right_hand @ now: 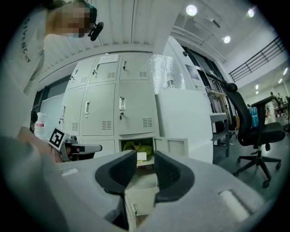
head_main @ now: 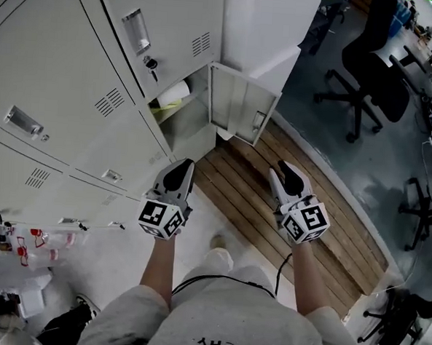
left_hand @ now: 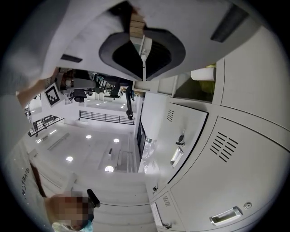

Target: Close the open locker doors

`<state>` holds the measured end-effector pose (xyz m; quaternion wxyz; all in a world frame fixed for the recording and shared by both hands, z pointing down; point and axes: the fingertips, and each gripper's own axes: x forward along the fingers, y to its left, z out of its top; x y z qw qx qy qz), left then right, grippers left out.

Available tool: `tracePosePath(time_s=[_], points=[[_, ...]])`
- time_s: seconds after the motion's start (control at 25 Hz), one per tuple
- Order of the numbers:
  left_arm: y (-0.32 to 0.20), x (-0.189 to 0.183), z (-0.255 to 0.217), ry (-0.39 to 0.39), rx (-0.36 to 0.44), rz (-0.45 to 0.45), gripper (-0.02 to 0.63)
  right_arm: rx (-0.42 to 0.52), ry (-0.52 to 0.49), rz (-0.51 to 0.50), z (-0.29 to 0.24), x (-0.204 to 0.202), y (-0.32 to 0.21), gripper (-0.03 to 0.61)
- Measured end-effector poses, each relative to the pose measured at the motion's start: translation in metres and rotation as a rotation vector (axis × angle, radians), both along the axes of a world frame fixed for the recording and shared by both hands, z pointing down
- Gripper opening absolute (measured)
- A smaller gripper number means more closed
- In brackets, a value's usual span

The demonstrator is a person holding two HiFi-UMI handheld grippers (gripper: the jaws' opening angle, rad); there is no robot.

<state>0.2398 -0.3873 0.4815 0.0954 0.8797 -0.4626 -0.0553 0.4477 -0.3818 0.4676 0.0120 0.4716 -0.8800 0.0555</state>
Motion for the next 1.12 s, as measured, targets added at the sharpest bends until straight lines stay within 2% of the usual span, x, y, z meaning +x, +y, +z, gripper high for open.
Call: tracePosePath(time_s=[0.32,0.52,0.68,0.88,1.12], points=[[-0.014,-0.016,-0.003,0.017,-0.027,-0.130,0.017,-0.050,-0.001,-0.079,0.024,-0.012,-0.044,0.123],[-0.021,-0.017,0.016,0.009,-0.031,-0.183,0.017,-0.081,0.011,-0.100,0.045,-0.003,-0.073,0.123],[-0.033,-0.020,0.026,0.022,-0.042,-0.271,0.017,-0.112,0.028,-0.153,0.060,0.003,-0.101,0.126],[-0.054,-0.007,0.035,0.028,-0.052,-0.342,0.017,-0.124,0.060,-0.219,0.073,0.009,-0.138,0.132],[-0.074,0.014,0.046,0.024,-0.068,-0.380,0.017,-0.129,0.094,-0.205,0.088,0.025,-0.180,0.153]])
